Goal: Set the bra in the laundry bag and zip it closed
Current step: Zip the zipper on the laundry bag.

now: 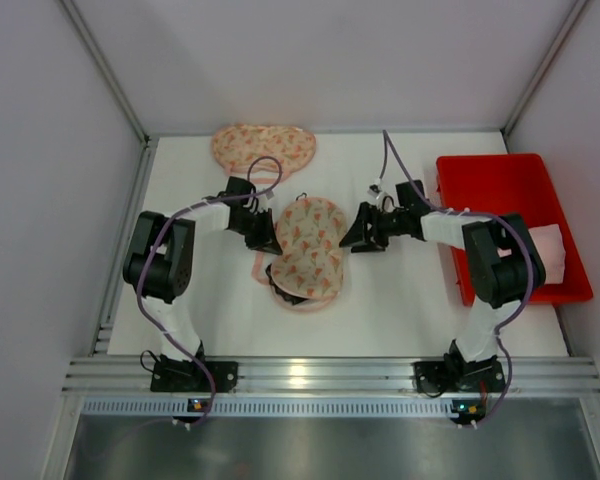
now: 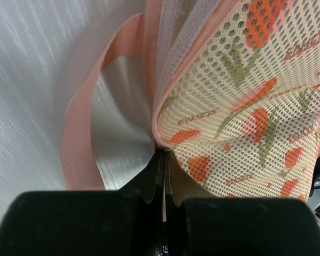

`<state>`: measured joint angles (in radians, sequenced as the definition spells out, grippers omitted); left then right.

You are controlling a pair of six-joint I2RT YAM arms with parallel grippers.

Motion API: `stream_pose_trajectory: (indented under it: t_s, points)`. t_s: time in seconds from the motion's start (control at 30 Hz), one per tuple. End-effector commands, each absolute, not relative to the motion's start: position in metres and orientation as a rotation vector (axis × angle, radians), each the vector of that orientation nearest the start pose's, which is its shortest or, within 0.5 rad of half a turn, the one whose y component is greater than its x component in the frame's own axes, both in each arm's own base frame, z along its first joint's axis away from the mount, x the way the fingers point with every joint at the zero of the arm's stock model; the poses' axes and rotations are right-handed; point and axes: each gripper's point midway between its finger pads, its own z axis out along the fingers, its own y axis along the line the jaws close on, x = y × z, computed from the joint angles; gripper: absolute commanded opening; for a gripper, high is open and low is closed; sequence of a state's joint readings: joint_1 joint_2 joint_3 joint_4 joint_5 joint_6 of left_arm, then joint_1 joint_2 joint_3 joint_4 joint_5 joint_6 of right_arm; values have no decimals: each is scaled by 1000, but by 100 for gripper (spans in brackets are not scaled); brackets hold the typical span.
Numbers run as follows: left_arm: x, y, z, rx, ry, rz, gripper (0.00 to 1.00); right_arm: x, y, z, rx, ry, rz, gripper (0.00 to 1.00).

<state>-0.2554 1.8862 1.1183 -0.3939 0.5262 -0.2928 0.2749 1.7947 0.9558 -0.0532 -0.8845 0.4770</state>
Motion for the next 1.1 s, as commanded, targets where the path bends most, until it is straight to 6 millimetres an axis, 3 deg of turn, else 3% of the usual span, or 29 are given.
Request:
stream_pose_trajectory:
  t_s: [0.0,0.2,0.37,0.5,0.6,0.63,0.73,0.8,0.83,0.93,0.97,1.0,1.03,1.07]
  points:
    - [336,-168,-8,83,2829,-704,0,306,262,66,-218,2484,1469,65]
    - [338,-167,-8,66,2828,-703,0,280,269,47,-207,2537,1521,61]
    - [338,-164,-11,52,2837,-697,0,264,277,55,-194,2498,1621,59]
    - [338,-166,-10,58,2833,-730,0,258,286,63,-223,2464,1634,51]
    - [340,-167,-6,70,2821,-732,0,260,292,62,-217,2470,1662,34]
    - [341,-166,-6,73,2818,-729,0,262,293,60,-211,2472,1668,20]
    - [349,-166,6,101,2775,-726,0,265,294,61,-189,2476,1673,0]
    - [359,-164,25,169,2704,-710,3,266,294,65,-181,2475,1661,0]
    - [367,-163,38,204,2658,-690,10,265,293,65,-168,2496,1652,0]
    - [391,-159,97,351,2460,-613,35,271,293,65,-172,2500,1615,0]
    - [396,-157,122,431,2371,-578,41,270,293,63,-162,2516,1611,0]
    - [400,-157,139,500,2309,-557,45,273,293,64,-160,2516,1611,0]
    - [400,-157,154,556,2269,-543,55,273,294,62,-152,2526,1613,0]
    - [406,-156,185,656,2162,-493,59,274,294,61,-144,2534,1609,0]
